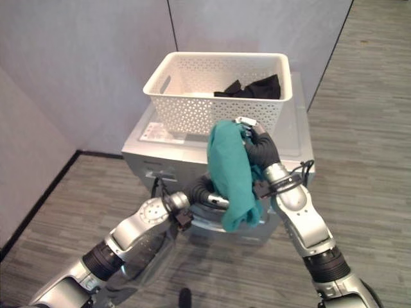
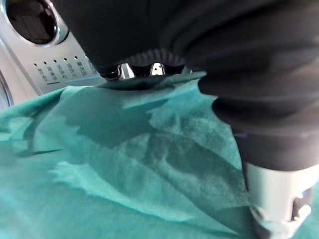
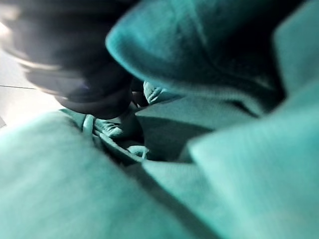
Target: Grab the laundry basket,head to the washer,open it,put in the laundry and shut it.
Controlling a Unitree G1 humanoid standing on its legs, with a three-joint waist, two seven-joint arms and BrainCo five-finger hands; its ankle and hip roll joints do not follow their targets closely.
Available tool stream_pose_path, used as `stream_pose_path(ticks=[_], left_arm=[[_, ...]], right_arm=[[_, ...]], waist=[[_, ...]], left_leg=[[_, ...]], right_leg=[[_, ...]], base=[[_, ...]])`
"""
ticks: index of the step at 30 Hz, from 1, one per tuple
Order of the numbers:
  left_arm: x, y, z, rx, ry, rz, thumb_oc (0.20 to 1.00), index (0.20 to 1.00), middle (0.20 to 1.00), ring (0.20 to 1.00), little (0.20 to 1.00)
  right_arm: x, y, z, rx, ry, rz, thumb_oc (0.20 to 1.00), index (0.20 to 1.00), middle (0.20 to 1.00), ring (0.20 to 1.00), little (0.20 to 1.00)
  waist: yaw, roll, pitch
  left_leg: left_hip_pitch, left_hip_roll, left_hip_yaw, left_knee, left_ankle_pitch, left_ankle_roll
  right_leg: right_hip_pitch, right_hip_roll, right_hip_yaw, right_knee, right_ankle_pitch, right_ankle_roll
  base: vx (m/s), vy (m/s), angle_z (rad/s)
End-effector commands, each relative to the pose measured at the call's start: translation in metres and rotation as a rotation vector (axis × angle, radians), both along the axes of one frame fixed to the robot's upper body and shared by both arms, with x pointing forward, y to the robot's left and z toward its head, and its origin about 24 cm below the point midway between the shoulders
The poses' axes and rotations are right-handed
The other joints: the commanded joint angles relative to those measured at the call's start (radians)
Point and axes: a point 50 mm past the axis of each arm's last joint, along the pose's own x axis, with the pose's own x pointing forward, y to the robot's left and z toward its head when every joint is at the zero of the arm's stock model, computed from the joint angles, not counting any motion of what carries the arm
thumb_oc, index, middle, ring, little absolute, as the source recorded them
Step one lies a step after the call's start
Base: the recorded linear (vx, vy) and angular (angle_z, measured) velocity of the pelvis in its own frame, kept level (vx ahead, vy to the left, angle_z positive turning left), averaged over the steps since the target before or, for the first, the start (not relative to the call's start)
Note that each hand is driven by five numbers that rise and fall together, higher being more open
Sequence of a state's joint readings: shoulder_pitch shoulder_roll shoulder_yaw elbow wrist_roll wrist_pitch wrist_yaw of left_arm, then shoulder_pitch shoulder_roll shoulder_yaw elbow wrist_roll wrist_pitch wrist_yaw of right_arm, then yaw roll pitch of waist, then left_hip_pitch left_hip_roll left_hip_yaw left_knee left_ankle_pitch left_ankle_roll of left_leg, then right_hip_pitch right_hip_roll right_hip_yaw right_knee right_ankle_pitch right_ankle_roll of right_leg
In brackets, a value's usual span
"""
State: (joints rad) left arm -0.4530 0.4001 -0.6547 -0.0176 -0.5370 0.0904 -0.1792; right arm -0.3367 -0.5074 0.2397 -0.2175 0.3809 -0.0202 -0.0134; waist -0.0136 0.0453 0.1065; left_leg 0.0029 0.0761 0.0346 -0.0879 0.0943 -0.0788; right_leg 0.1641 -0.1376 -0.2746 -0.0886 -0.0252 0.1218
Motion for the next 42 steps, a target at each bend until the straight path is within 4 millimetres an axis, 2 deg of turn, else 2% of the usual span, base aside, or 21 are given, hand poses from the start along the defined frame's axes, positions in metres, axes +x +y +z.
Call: stream_pose_path(ticks=[1,4,5,7,8,17,18,19,20,21,28,35,39,42], left_arm=[[0.013,-0.016,0.046,-0.057,-0.193,-0.088,1.000,1.000,1.000,1.000,1.000],[0.016,-0.017,0.047,-0.051,-0.208,-0.076,1.000,1.000,1.000,1.000,1.000],[0.017,-0.016,0.047,-0.048,-0.209,-0.066,0.859,0.859,0.859,0.859,0.859],[0.020,-0.014,0.046,-0.051,-0.213,-0.035,0.253,0.253,0.253,0.253,0.253],[0.022,-0.012,0.045,-0.051,-0.214,-0.016,0.200,0.200,0.200,0.200,0.200],[0.025,0.019,0.035,-0.107,-0.195,0.179,0.200,0.200,0.200,0.200,0.200],[0.025,0.027,0.031,-0.153,-0.173,0.241,0.200,0.200,0.200,0.200,0.200],[0.025,0.029,0.029,-0.161,-0.163,0.252,0.200,0.200,0.200,0.200,0.200],[0.024,0.032,0.026,-0.180,-0.145,0.268,0.200,0.200,0.200,0.200,0.200],[0.023,0.032,0.025,-0.180,-0.145,0.269,0.200,0.200,0.200,0.200,0.200],[0.020,0.050,0.013,-0.229,-0.122,0.393,0.200,0.200,0.200,0.200,0.200],[0.017,0.053,0.004,-0.293,-0.064,0.428,0.200,0.200,0.200,0.200,0.200],[0.014,0.059,-0.003,-0.308,-0.043,0.454,0.200,0.200,0.200,0.200,0.200],[0.012,0.069,-0.008,-0.322,-0.028,0.499,0.200,0.200,0.200,0.200,0.200]], right_arm=[[0.006,0.015,0.035,0.070,-0.114,0.083,0.200,0.200,0.200,0.200,0.200],[0.007,0.023,0.033,0.082,-0.094,0.120,0.200,0.200,0.200,0.200,0.200],[0.006,0.026,0.033,0.085,-0.094,0.134,0.200,0.200,0.200,0.200,0.200],[0.004,0.030,0.032,0.092,-0.090,0.155,0.200,0.200,0.200,0.200,0.200],[0.004,0.032,0.032,0.094,-0.088,0.163,0.200,0.200,0.200,0.200,0.200],[0.001,0.028,0.020,0.104,-0.045,0.144,0.200,0.200,0.200,0.200,0.200],[0.000,0.025,0.017,0.098,-0.041,0.122,0.501,0.501,0.501,0.501,0.501],[0.000,0.024,0.016,0.096,-0.040,0.118,0.583,0.583,0.583,0.583,0.583],[-0.001,0.022,0.016,0.092,-0.043,0.110,0.922,0.922,0.922,0.922,0.922],[-0.001,0.022,0.016,0.092,-0.043,0.110,1.000,1.000,1.000,1.000,1.000],[-0.007,0.001,0.018,0.060,-0.096,0.027,1.000,1.000,1.000,1.000,1.000],[-0.015,-0.020,0.028,0.056,-0.179,-0.063,1.000,1.000,1.000,1.000,1.000],[-0.026,-0.045,0.039,0.055,-0.263,-0.171,1.000,1.000,1.000,1.000,1.000],[-0.043,-0.075,0.040,0.067,-0.309,-0.332,1.000,1.000,1.000,1.000,1.000]], waist=[[0.000,-0.044,-0.020],[0.001,-0.046,-0.020],[0.002,-0.047,-0.021],[0.003,-0.050,-0.021],[0.004,-0.051,-0.021],[0.024,-0.060,-0.021],[0.028,-0.064,-0.021],[0.028,-0.065,-0.021],[0.027,-0.067,-0.021],[0.027,-0.067,-0.022],[0.022,-0.082,-0.027],[0.008,-0.089,-0.031],[-0.012,-0.094,-0.041],[-0.038,-0.096,-0.053]], left_leg=[[-0.014,0.047,0.099,0.037,-0.050,-0.010],[-0.009,0.049,0.108,0.033,-0.050,-0.010],[-0.006,0.050,0.109,0.031,-0.051,-0.010],[-0.004,0.051,0.112,0.030,-0.051,-0.011],[-0.003,0.051,0.112,0.029,-0.051,-0.011],[-0.004,0.054,0.119,0.028,-0.054,-0.008],[-0.003,0.054,0.119,0.029,-0.055,-0.006],[-0.003,0.054,0.120,0.029,-0.055,-0.006],[-0.001,0.055,0.121,0.029,-0.056,-0.007],[-0.001,0.055,0.121,0.028,-0.056,-0.007],[0.007,0.058,0.125,0.026,-0.060,-0.011],[0.010,0.061,0.131,0.022,-0.061,-0.012],[0.015,0.064,0.139,0.016,-0.063,-0.011],[0.019,0.070,0.153,0.011,-0.065,-0.011]], right_leg=[[0.054,-0.009,-0.039,0.035,-0.126,-0.021],[0.053,-0.010,-0.039,0.037,-0.125,-0.019],[0.054,-0.010,-0.039,0.037,-0.126,-0.018],[0.056,-0.010,-0.040,0.036,-0.125,-0.017],[0.056,-0.010,-0.041,0.035,-0.125,-0.018],[0.051,-0.012,-0.043,0.034,-0.122,-0.015],[0.052,-0.012,-0.039,0.035,-0.123,-0.016],[0.052,-0.012,-0.039,0.035,-0.124,-0.017],[0.053,-0.011,-0.039,0.036,-0.125,-0.017],[0.053,-0.011,-0.039,0.036,-0.125,-0.017],[0.059,-0.006,-0.044,0.033,-0.127,-0.020],[0.058,-0.002,-0.038,0.030,-0.125,-0.018],[0.053,0.000,-0.029,0.029,-0.123,-0.016],[0.042,0.004,-0.008,0.029,-0.119,-0.013]], base=[[0.02,0.013,-0.09],[0.02,0.006,-0.07],[0.02,-0.001,-0.06],[0.01,-0.003,-0.03],[0.00,0.000,0.00],[0.00,-0.001,0.00],[0.00,0.000,0.00],[0.03,-0.018,-0.04],[0.01,-0.009,-0.04],[0.02,-0.014,-0.03],[0.00,0.000,0.00],[0.00,0.001,-0.02],[0.00,0.005,-0.11],[0.01,-0.008,-0.08]])
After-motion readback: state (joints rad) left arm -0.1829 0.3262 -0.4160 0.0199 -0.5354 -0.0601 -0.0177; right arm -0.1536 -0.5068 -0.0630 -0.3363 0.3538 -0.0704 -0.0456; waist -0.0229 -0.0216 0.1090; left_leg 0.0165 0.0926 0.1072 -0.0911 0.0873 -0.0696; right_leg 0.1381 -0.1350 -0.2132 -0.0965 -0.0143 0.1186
